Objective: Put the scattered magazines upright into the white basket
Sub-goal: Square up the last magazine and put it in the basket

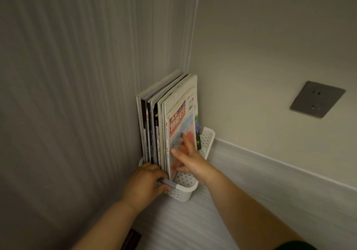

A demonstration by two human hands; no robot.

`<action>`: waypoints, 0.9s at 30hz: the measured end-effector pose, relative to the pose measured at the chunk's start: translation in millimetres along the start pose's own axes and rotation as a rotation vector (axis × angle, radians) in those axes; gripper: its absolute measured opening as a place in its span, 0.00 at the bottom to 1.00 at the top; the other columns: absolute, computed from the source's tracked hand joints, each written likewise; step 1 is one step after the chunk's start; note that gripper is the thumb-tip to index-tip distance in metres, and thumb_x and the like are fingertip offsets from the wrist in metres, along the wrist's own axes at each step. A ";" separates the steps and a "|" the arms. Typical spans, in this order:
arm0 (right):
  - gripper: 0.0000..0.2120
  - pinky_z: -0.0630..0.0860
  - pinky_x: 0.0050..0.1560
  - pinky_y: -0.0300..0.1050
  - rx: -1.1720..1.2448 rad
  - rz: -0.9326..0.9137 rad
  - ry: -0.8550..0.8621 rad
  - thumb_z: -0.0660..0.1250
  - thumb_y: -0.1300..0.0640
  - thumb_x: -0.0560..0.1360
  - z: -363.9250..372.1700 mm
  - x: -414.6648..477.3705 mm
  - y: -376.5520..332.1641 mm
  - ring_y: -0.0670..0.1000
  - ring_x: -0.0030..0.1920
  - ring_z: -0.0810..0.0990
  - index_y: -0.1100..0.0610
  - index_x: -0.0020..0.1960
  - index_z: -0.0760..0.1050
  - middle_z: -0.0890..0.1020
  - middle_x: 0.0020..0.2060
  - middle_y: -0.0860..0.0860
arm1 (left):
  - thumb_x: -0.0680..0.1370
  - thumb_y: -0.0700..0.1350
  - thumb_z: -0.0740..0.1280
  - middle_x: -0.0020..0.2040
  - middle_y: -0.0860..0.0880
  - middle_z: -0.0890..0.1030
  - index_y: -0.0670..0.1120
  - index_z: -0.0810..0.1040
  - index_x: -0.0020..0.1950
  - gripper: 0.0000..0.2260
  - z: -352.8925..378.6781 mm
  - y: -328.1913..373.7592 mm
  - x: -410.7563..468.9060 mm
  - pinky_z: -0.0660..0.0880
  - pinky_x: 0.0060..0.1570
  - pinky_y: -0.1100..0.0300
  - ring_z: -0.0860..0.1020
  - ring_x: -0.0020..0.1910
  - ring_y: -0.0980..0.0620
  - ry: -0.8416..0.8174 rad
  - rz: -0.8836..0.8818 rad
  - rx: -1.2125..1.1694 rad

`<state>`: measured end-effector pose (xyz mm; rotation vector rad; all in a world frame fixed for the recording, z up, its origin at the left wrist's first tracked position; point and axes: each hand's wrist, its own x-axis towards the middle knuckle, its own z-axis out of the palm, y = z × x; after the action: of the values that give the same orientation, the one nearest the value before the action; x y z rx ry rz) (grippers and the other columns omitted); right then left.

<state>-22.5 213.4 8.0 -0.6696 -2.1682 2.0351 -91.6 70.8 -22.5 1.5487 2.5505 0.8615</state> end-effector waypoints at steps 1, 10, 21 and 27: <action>0.36 0.71 0.62 0.54 0.011 0.004 0.001 0.63 0.51 0.74 1.1 -0.7 0.3 0.54 0.70 0.64 0.43 0.73 0.44 0.59 0.73 0.51 | 0.71 0.47 0.69 0.50 0.46 0.80 0.46 0.80 0.52 0.11 0.6 0.9 0.6 0.63 0.45 0.65 0.73 0.52 0.49 -0.005 -0.011 -0.011; 0.37 0.74 0.57 0.47 -0.082 -0.013 -0.063 0.64 0.50 0.74 17.7 -24.1 5.5 0.46 0.66 0.62 0.42 0.73 0.44 0.57 0.74 0.48 | 0.69 0.47 0.71 0.45 0.46 0.80 0.44 0.81 0.47 0.10 -3.5 1.5 -43.0 0.64 0.43 0.65 0.72 0.48 0.51 0.051 -0.015 -0.076; 0.45 0.61 0.71 0.58 -0.271 -0.008 -0.134 0.68 0.48 0.70 58.9 -68.3 14.4 0.54 0.72 0.61 0.45 0.73 0.39 0.56 0.74 0.51 | 0.55 0.40 0.80 0.30 0.46 0.81 0.44 0.82 0.33 0.11 -24.0 10.4 -118.7 0.67 0.40 0.63 0.68 0.40 0.56 0.123 0.025 0.003; 0.45 0.62 0.71 0.58 -0.347 -0.055 -0.154 0.69 0.48 0.69 71.4 -91.1 25.5 0.54 0.72 0.61 0.45 0.73 0.41 0.56 0.74 0.49 | 0.55 0.41 0.80 0.31 0.46 0.82 0.44 0.83 0.34 0.11 -31.0 26.1 -150.3 0.68 0.40 0.61 0.69 0.40 0.54 0.121 -0.029 0.032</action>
<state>40.2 113.5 -3.6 -0.4893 -2.6303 1.7522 -4.6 -58.2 -21.1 1.5086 2.6753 0.9439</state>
